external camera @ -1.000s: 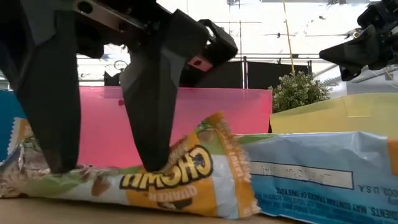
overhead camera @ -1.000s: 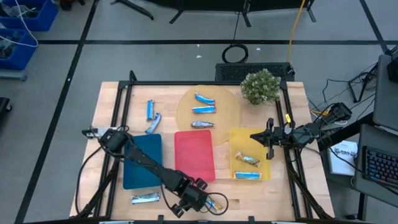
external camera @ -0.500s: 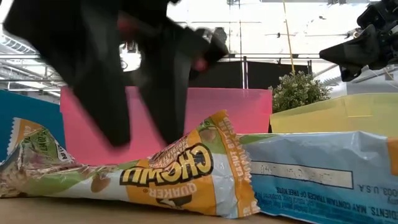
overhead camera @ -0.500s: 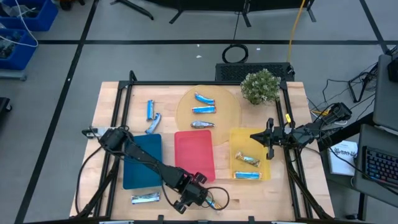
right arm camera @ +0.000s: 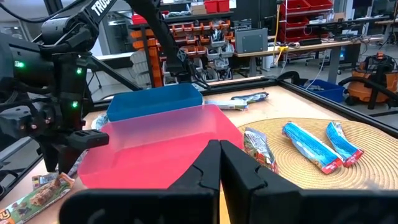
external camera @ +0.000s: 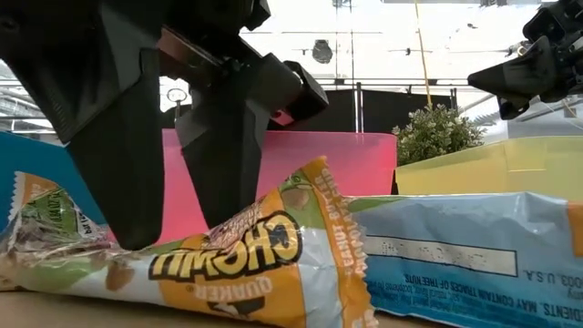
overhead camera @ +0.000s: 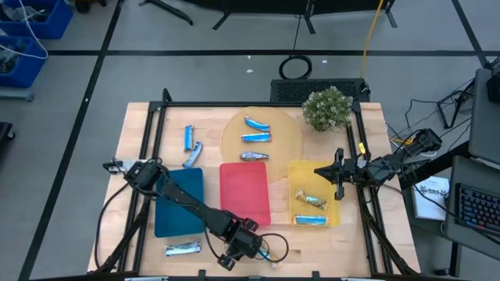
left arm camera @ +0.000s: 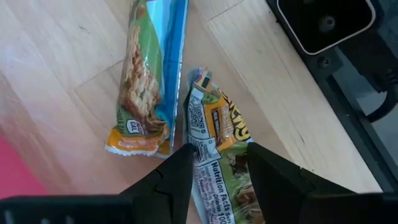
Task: Pick and place Granola Bars by type
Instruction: Put the left yellow granola bar into the yellow bin, then put the yellow granola bar into the yellow bin
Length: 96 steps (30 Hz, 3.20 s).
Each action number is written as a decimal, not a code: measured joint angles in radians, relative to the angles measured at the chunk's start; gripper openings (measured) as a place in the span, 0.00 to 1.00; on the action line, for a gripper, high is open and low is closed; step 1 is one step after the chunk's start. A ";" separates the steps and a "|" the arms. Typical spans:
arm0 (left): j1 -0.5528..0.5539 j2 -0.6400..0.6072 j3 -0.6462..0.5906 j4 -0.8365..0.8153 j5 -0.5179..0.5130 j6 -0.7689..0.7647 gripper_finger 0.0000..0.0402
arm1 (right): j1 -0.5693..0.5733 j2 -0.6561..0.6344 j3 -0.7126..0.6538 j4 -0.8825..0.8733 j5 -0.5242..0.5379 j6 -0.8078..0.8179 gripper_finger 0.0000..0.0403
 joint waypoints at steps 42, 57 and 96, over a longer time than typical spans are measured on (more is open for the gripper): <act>-0.006 -0.303 0.001 0.289 -0.236 0.516 0.00 | 0.000 0.011 0.000 0.001 0.000 0.001 0.00; 0.359 -0.177 0.000 0.843 0.289 0.599 0.00 | 0.000 0.019 0.000 0.002 0.001 -0.006 0.00; 0.539 0.115 0.000 1.165 0.178 0.169 0.39 | 0.000 0.018 0.000 0.090 0.150 -0.128 0.00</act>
